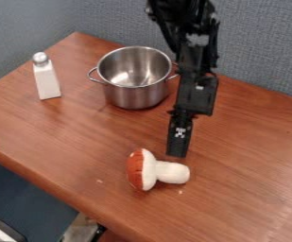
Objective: Put the mushroom in the metal pot
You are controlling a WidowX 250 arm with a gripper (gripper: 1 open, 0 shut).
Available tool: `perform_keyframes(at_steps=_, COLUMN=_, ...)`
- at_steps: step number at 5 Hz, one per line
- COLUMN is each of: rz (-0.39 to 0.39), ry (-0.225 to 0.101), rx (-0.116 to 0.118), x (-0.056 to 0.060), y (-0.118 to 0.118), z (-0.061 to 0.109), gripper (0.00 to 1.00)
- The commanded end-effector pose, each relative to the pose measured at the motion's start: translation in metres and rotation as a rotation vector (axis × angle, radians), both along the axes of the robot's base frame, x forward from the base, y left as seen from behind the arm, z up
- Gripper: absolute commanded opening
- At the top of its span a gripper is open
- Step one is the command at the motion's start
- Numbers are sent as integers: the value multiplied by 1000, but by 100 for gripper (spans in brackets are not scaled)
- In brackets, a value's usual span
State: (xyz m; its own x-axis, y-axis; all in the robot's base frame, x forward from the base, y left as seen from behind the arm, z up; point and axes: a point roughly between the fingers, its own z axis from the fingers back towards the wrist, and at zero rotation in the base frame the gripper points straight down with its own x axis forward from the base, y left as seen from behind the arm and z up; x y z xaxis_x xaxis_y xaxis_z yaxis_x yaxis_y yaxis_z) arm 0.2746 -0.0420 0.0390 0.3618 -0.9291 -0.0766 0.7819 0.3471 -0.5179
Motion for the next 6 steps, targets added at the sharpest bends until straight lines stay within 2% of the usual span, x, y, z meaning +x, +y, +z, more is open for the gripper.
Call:
perform_keyframes(at_steps=1, rz=47, ry=-27, rx=3, x=-5, y=-6, z=24, gripper=100)
perform_keyframes(at_steps=2, rz=-22, ry=-15, rx=16, x=2, y=8, z=31, gripper=100)
perform_keyframes(at_steps=3, rz=-63, ry=19, rx=24, x=3, y=22, z=31, gripper=100)
perform_keyframes(at_steps=4, rz=27, ry=27, rx=-4, x=-13, y=16, z=18, gripper=100)
perform_keyframes(at_steps=5, rz=93, ry=46, rx=-41, x=-23, y=13, z=-2, gripper=100)
perform_keyframes(at_steps=6, rz=231, ry=72, rx=-68, x=-14, y=8, z=-19, gripper=0)
